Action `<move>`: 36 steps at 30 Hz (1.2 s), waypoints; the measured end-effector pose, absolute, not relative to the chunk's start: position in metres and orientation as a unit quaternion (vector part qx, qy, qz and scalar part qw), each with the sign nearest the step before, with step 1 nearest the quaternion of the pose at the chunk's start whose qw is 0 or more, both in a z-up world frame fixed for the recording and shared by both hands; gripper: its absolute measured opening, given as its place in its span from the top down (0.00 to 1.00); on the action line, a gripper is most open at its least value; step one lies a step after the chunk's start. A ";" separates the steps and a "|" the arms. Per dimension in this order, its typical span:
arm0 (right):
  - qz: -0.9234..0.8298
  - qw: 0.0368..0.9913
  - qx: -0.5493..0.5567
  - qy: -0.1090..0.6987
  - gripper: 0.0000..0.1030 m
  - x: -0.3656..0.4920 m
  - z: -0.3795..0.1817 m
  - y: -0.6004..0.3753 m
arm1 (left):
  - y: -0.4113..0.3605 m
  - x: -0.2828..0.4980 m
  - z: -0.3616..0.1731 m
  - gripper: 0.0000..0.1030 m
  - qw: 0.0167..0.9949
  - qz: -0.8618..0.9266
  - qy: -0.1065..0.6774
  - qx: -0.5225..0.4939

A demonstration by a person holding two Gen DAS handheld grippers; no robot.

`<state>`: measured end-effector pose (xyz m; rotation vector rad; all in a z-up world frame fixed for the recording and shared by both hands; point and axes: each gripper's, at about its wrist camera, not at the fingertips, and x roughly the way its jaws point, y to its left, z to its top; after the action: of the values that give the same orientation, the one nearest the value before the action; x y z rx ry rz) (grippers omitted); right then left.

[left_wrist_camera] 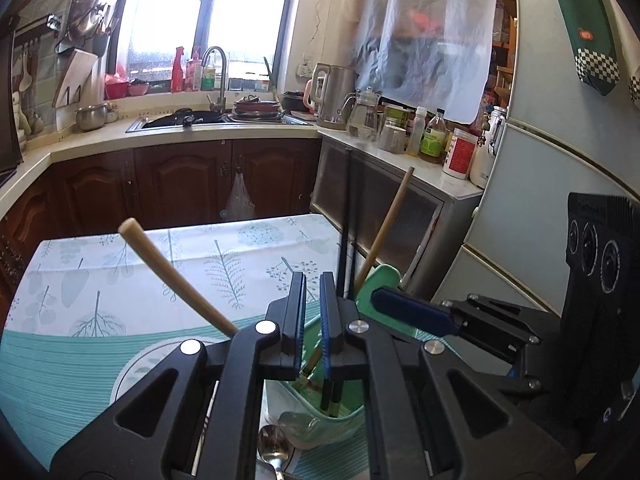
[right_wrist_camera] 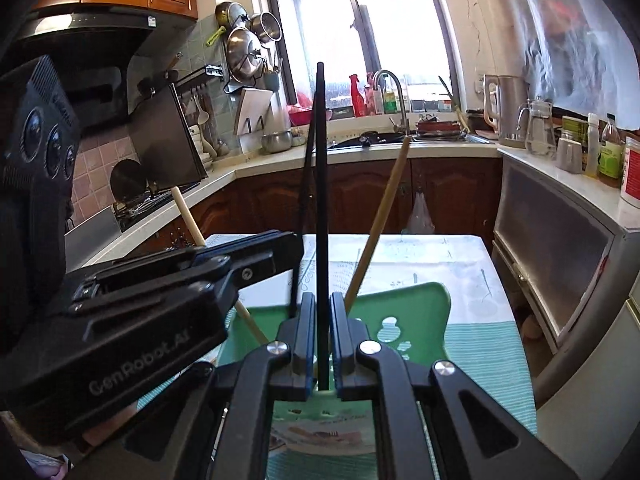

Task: Organize utensils
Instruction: 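Lower the chopsticks into the green holder and open both tools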

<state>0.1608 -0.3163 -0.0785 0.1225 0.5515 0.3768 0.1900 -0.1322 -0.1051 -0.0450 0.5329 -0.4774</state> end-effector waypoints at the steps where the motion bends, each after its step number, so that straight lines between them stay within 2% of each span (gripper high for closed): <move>1: 0.183 0.943 0.061 0.271 0.85 0.161 -0.078 -0.317 | -0.130 0.188 -0.103 0.95 0.936 -0.233 0.264 -0.026; 3: 0.179 0.943 0.061 0.272 0.70 0.160 -0.076 -0.319 | -0.125 0.184 -0.102 0.95 0.935 -0.228 0.269 -0.033; 8: 0.174 0.946 0.054 0.269 0.66 0.158 -0.072 -0.318 | -0.109 0.171 -0.092 0.95 0.932 -0.224 0.280 -0.048; 12: 0.166 0.947 0.068 0.268 0.56 0.161 -0.069 -0.320 | -0.091 0.152 -0.082 0.95 0.930 -0.226 0.283 -0.060; 22: 0.143 0.942 0.108 0.283 0.56 0.188 -0.072 -0.321 | -0.053 0.135 -0.092 0.95 0.924 -0.167 0.338 -0.059; 25: 0.143 0.943 0.093 0.288 0.62 0.193 -0.074 -0.311 | -0.043 0.139 -0.101 0.95 0.919 -0.154 0.356 -0.066; 28: 0.141 0.942 0.075 0.293 0.74 0.196 -0.076 -0.301 | -0.038 0.140 -0.107 0.95 0.917 -0.145 0.366 -0.070; 29: 0.148 0.941 0.073 0.296 0.84 0.197 -0.077 -0.297 | -0.035 0.139 -0.109 0.95 0.916 -0.144 0.368 -0.071; 30: 0.154 0.939 0.073 0.298 0.87 0.198 -0.077 -0.295 | -0.034 0.140 -0.109 0.95 0.916 -0.144 0.369 -0.072; 36: 0.170 0.939 0.043 0.295 0.89 0.194 -0.065 -0.283 | -0.032 0.141 -0.110 0.95 0.917 -0.143 0.366 -0.070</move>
<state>0.1943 -0.2826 -0.0652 0.0876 0.6030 0.3463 0.1408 -0.0316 -0.1099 -0.1431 0.7527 -0.2951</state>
